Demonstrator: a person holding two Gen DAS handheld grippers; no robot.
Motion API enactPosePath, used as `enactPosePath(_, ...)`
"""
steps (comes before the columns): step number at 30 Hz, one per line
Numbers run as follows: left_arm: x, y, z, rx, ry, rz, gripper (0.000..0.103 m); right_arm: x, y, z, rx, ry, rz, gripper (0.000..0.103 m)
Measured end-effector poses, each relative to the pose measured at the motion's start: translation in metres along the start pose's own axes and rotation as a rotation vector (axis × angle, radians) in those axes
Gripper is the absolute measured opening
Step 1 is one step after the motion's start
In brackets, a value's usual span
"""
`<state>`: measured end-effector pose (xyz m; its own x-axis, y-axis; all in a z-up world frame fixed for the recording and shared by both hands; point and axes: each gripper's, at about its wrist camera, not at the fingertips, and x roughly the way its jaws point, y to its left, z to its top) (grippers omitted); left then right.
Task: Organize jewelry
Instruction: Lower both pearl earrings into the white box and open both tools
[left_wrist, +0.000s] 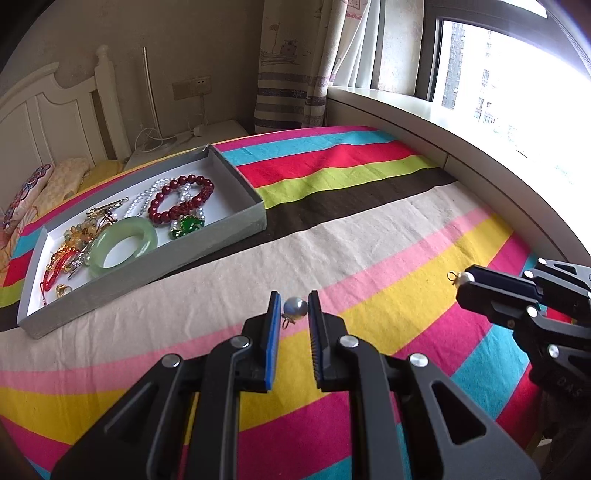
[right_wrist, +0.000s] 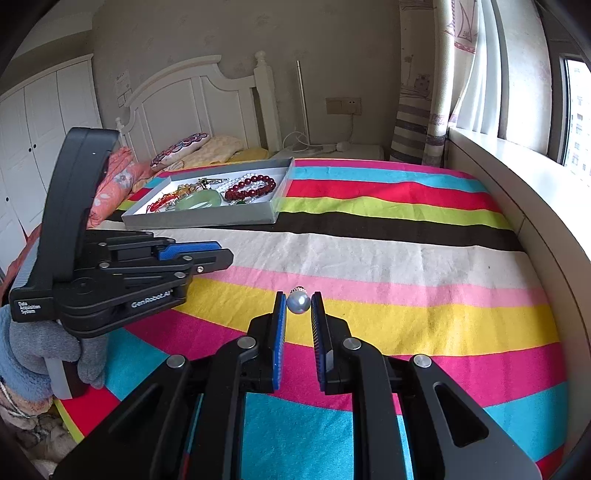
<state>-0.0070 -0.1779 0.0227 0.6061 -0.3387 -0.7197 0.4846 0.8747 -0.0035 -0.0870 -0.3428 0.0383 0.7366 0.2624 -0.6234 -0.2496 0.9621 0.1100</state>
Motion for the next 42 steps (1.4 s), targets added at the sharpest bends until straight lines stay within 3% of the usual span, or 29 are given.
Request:
enactPosePath(10, -0.042, 0.06, -0.023, -0.075, -0.042, 0.058, 0.014, 0.013, 0.036, 0.011, -0.087, 0.026, 0.033, 0.015)
enactPosePath(16, -0.051, 0.096, -0.012, -0.12, -0.072, 0.09, 0.014, 0.03, 0.071, 0.044, -0.159, 0.001, 0.088, 0.015)
enactPosePath(22, -0.041, 0.13, 0.009, -0.186, -0.084, 0.101, 0.014, 0.067, 0.093, 0.082, -0.152, -0.028, 0.155, 0.015)
enactPosePath(26, -0.036, 0.154, 0.02, -0.242, -0.102, 0.09, 0.014, 0.092, 0.11, 0.098, -0.18, -0.037, 0.151, 0.015)
enactPosePath(32, -0.028, 0.184, 0.033, -0.334, -0.138, 0.011, 0.014, 0.124, 0.124, 0.108, -0.196, -0.033, 0.174, 0.015)
enactPosePath(37, -0.014, 0.189, 0.039, -0.344, -0.166, -0.041, 0.014, 0.145, 0.13, 0.112, -0.194, -0.009, 0.17, 0.015)
enactPosePath(42, 0.001, 0.189, 0.042, -0.334, -0.159, -0.026, 0.014, 0.158, 0.136, 0.11, -0.224, 0.018, 0.146, 0.015)
